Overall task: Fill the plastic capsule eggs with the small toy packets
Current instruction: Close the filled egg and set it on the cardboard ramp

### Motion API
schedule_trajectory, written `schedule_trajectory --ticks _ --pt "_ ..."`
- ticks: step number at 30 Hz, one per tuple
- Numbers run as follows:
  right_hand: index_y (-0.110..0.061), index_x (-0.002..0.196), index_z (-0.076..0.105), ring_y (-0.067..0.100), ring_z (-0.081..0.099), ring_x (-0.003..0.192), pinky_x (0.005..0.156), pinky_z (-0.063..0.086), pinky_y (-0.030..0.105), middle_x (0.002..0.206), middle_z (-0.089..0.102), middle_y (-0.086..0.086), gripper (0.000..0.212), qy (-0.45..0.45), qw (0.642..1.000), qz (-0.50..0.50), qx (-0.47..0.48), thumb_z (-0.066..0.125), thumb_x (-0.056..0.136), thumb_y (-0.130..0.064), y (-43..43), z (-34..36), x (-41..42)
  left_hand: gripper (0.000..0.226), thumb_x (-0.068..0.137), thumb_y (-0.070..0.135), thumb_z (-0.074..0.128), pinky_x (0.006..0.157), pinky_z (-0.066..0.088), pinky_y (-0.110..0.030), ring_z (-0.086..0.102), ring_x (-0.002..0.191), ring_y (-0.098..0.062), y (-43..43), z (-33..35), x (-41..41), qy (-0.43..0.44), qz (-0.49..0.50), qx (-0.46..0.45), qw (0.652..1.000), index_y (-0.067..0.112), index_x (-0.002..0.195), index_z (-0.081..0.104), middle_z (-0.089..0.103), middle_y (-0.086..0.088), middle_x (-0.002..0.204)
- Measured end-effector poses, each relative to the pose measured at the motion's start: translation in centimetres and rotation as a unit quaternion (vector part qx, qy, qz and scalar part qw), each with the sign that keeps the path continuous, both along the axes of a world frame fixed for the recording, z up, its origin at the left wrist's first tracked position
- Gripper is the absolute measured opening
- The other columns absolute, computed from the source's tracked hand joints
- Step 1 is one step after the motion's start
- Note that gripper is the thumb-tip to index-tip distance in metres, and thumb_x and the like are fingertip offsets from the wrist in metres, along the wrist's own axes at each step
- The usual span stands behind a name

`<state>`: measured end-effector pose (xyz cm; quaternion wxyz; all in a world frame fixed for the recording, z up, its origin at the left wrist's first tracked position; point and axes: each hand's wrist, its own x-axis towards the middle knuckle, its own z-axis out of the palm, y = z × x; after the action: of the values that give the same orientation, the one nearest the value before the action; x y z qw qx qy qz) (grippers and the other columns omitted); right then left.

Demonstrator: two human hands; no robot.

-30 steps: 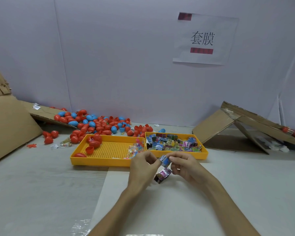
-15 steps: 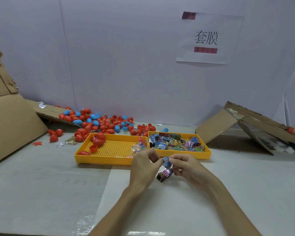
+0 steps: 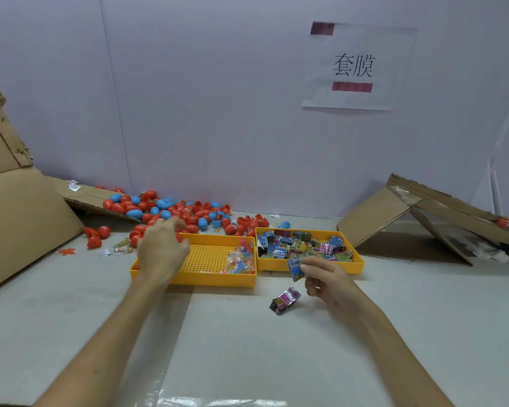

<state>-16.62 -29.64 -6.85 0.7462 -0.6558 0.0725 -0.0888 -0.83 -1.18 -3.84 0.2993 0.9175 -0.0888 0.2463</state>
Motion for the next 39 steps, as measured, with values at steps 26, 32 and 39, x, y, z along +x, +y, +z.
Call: schedule_trajectory --ticks 26,32,39 --pt "-0.015 0.095 0.081 0.016 0.068 0.079 0.067 0.050 0.028 0.088 0.073 0.003 0.032 -0.015 0.999 0.034 0.012 0.071 0.065 -0.009 -0.3 0.2 0.1 0.033 0.083 0.017 0.079 0.077 0.057 -0.025 0.072 0.099 -0.016 -8.2 -1.8 -8.6 0.252 -0.393 -0.419 0.779 0.027 0.113 0.071 0.076 0.005 0.106" --pt "-0.007 0.106 0.073 0.020 0.067 0.078 0.067 0.050 0.029 0.095 0.071 0.007 0.040 -0.031 0.999 0.033 0.026 0.070 0.066 -0.008 -0.2 0.3 0.0 0.037 0.083 0.037 0.066 0.071 0.058 -0.023 0.075 0.084 -0.020 -8.0 -2.2 -9.1 0.277 -0.388 -0.461 0.748 0.023 0.118 0.069 0.078 -0.006 0.096" --pt "-0.004 0.105 0.073 0.017 0.065 0.080 0.068 0.049 0.028 0.095 0.068 0.009 0.038 -0.048 0.998 0.036 -0.002 0.070 0.068 -0.010 -0.2 0.4 -0.2 0.024 0.097 0.034 0.058 0.068 0.058 -0.025 0.072 0.075 -0.021 -8.5 -2.6 -9.3 0.289 -0.398 -0.410 0.768 0.020 0.114 0.068 0.077 -0.011 0.088"
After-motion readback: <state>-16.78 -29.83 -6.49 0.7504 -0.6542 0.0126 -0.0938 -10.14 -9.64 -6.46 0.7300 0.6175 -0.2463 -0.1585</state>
